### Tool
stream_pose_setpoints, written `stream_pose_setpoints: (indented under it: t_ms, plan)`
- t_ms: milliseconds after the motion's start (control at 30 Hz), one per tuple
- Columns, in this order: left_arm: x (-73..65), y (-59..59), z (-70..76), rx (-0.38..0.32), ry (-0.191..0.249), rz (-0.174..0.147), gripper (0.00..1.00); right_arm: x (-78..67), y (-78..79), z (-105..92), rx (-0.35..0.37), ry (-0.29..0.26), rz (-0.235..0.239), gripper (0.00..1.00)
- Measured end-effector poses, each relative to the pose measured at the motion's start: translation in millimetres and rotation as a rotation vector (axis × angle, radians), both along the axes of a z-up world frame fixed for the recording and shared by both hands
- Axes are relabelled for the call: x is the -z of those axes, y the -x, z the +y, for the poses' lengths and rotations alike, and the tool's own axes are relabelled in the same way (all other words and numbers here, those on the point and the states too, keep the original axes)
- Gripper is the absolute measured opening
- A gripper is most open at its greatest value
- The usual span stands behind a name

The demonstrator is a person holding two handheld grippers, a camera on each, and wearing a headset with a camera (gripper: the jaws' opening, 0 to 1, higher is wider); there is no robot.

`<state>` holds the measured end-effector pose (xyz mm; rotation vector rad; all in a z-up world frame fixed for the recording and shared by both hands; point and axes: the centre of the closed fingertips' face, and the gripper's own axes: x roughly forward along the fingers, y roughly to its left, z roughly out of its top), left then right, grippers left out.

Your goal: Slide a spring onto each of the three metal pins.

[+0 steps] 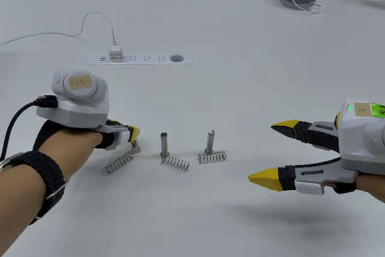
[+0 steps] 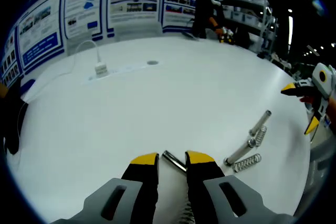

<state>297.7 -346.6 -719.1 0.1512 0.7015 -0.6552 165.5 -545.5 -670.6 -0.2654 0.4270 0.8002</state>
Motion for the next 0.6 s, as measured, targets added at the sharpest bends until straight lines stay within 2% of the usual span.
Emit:
stream_pose_setpoints:
  t_ms: [300,600]
  plan:
    - [8.6,1.8,-3.0,-0.008,-0.047,0.038,0.18,0.4,0.2,-0.5,0.003,-0.002,0.002,0.73]
    - [11.1,-0.9,-3.2,-0.003,-0.076,0.039,0.16,0.7,0.3,-1.5,0.006,-0.004,0.004,0.73]
